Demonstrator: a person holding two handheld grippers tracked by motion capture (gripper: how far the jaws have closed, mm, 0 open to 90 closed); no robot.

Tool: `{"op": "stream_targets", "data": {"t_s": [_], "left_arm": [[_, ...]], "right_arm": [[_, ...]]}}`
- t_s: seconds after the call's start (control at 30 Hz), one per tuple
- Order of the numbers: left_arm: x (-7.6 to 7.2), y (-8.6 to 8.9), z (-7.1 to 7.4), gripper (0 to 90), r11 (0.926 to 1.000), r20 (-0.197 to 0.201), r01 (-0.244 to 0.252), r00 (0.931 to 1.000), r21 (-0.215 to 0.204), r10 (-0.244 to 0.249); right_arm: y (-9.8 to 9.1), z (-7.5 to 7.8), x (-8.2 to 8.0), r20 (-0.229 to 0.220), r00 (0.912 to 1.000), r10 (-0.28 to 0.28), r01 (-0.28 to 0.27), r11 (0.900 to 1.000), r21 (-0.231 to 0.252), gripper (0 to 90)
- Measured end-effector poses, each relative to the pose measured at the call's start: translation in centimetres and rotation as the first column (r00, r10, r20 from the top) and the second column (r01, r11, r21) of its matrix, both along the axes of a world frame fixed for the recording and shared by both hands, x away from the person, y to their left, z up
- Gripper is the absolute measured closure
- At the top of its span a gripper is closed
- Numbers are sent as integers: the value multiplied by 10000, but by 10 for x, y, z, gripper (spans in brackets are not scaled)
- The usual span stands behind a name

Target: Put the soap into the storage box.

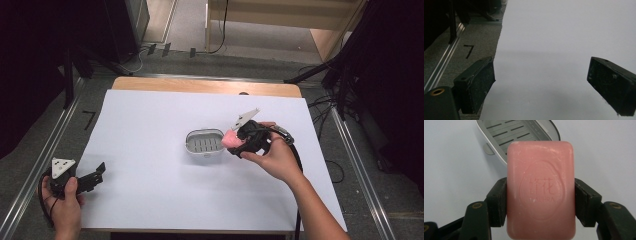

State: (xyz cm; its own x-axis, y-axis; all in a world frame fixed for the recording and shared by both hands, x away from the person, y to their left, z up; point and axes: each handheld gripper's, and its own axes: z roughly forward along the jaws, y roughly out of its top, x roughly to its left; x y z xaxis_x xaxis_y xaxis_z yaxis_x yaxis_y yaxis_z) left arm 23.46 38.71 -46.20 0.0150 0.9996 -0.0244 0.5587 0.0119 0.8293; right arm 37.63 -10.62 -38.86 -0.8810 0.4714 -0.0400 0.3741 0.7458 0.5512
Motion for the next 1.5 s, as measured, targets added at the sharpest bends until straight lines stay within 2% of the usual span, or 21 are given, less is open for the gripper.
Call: {"op": "stream_targets", "data": {"t_s": [0.3,0.67,1.13,1.3,1.43,1.5], "left_arm": [[0,0,0,81,10000,3,8,10000,13,-8],[0,0,0,82,10000,-8,-4,10000,5,4],[0,0,0,81,10000,-28,18,10000,-33,-18],[1,0,0,81,10000,-23,20,10000,-33,-20],[1,0,0,82,10000,-18,23,10000,-57,-23],[1,0,0,82,10000,-19,26,10000,-60,-26]], "right_arm": [[11,2,3,140,9981,601,-600,9982,-37,387],[21,3,10,107,9947,1027,-1027,9947,46,388],[46,1,19,329,9820,1861,-1859,9825,-111,387],[53,0,22,289,9801,1962,-1959,9805,-138,387],[57,-1,25,257,9762,2152,-2151,9766,-75,387],[60,-2,26,299,9716,2347,-2345,9721,-117,387]]}}
